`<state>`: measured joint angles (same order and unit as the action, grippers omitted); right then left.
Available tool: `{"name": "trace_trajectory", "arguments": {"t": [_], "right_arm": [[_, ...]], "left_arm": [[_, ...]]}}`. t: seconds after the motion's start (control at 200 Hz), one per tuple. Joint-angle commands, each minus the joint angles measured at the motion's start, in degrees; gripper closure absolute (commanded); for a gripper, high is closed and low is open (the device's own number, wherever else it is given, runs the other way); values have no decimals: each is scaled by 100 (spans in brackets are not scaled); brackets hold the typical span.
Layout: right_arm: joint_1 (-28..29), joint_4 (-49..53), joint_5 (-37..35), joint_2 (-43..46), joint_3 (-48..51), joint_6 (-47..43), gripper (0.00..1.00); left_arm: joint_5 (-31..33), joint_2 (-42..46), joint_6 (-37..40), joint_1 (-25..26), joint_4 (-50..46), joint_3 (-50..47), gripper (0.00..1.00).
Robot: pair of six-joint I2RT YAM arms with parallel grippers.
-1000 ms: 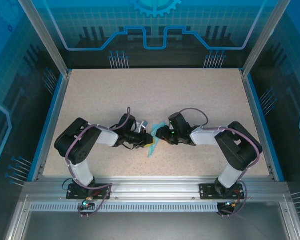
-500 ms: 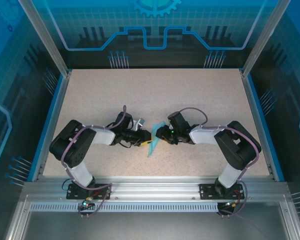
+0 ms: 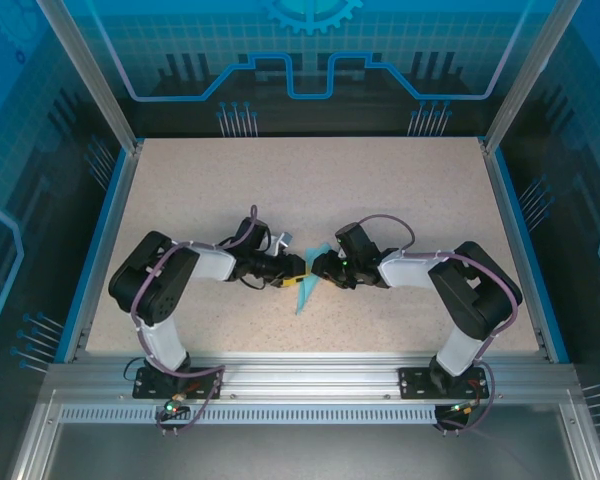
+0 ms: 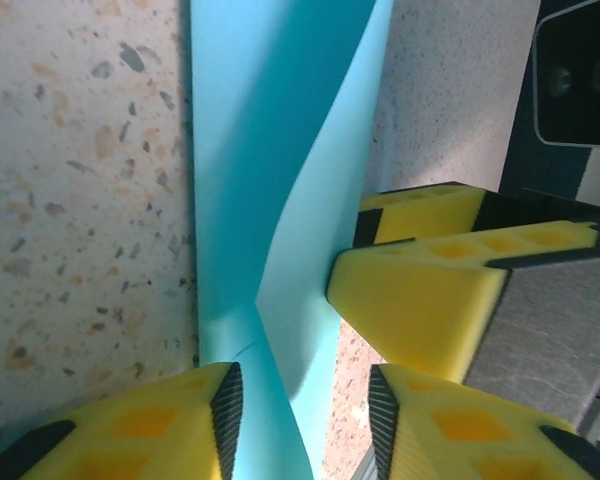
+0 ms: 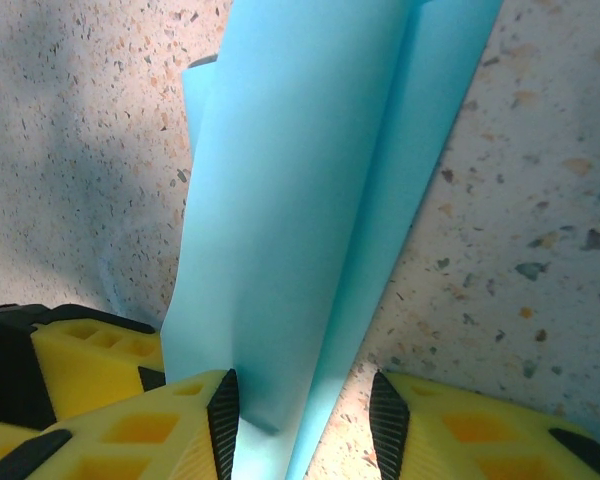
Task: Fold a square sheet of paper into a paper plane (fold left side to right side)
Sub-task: Fold the wing for the fifth time at the center of the table.
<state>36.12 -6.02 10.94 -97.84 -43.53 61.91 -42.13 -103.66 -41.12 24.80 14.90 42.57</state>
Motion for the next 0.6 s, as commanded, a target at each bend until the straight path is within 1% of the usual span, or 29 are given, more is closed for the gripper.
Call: {"name": "trace_trajectory", "arguments": {"t": [0.0,0.175,0.265,0.385,0.595], "right_arm": [[152,4,4,-428,20,-56,57],[148,-30,30,-408,20,-74,57],[143,-74,28,-294,34,-135,56],[99,16,8,-13,-4,-304,55],[-92,-62,1,477,122,-337,49]], "left_arm": [[-171,-151,210,-46,-185,196,64],[-79,-241,332,-49,-267,339,86],[-25,-291,449,-46,-350,408,92],[11,-368,593,-57,-419,473,95],[13,-457,789,-83,-491,560,96]]}}
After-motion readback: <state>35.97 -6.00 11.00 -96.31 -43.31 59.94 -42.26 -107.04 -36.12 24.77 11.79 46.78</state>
